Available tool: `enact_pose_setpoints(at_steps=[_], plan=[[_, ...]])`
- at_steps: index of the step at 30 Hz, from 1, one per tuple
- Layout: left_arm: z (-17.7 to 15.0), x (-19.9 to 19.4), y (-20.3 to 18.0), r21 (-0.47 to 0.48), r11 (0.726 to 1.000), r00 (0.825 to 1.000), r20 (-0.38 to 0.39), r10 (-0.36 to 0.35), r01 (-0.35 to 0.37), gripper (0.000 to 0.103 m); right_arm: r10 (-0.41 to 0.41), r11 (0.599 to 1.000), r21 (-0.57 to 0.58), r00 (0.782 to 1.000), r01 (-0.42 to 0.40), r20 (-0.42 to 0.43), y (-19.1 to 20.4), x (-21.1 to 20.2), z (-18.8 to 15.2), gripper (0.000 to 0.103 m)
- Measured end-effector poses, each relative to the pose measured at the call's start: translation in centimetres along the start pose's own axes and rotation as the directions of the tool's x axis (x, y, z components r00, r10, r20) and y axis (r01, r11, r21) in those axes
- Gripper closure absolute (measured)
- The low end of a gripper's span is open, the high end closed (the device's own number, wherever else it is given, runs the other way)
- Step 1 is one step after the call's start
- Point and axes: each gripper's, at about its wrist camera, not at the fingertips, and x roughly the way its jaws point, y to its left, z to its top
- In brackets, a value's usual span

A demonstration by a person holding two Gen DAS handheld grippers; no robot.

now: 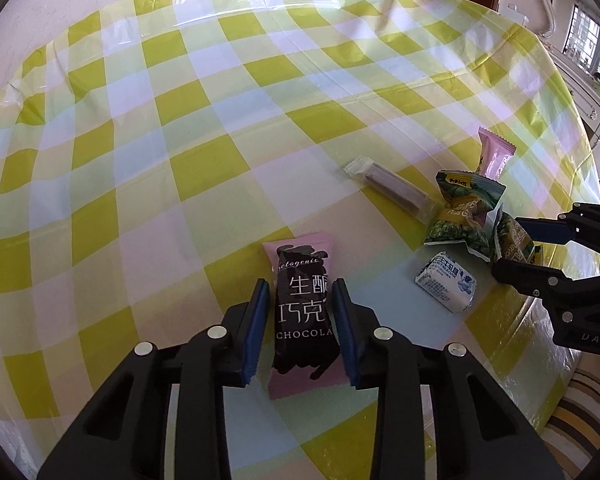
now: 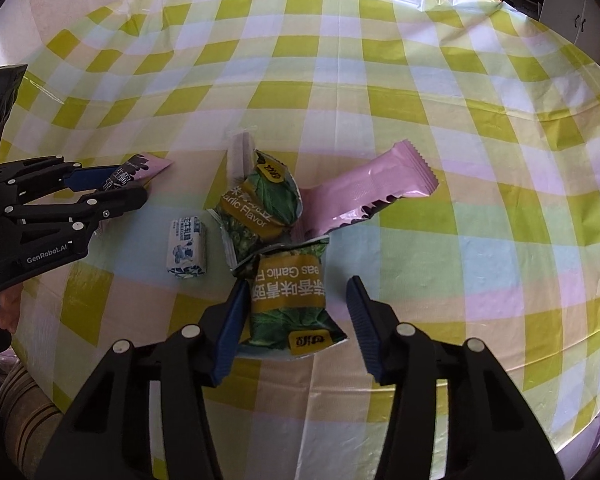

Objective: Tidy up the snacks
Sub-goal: 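Close the left tool on the pink chocolate bar while the right grasps the green garlic bag, then carry the garlic bag with the right tool while the left carries the chocolate bar, open both over box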

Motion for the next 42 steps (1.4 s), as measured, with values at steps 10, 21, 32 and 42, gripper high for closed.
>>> enact_pose_setpoints(at_steps=[10, 21, 32, 42], plan=[[-1.6, -1.2, -0.9, -0.090, 0.995, 0.998, -0.029, 0.052, -0.054, 0.079, -0.019, 1.000, -0.009, 1.000, 0.019, 0.004, 0.1, -0.4, -0.6, 0.068], [-4.2, -3.6, -2.2, -0.173, 0.983, 0.998, -0.030, 0.061, -0.065, 0.083, -0.021, 1.000, 0.003, 1.000, 0.021, 0.021, -0.1, -2.4, -1.9, 0.069], [-4.6, -6.5, -7.5, -0.135, 0.991, 1.000, 0.016, -0.001, 0.003, 0.083, -0.013, 0.999, 0.032, 0.999, 0.011, 0.039, -1.3, -5.1, -4.0, 0.069], [-3.5, -7.4, -14.2, -0.035, 0.995, 0.995, 0.031, -0.097, 0.098, 0.083, -0.036, 0.994, 0.102, 0.998, 0.030, 0.058, -5.1, -8.2, -6.9, 0.069]])
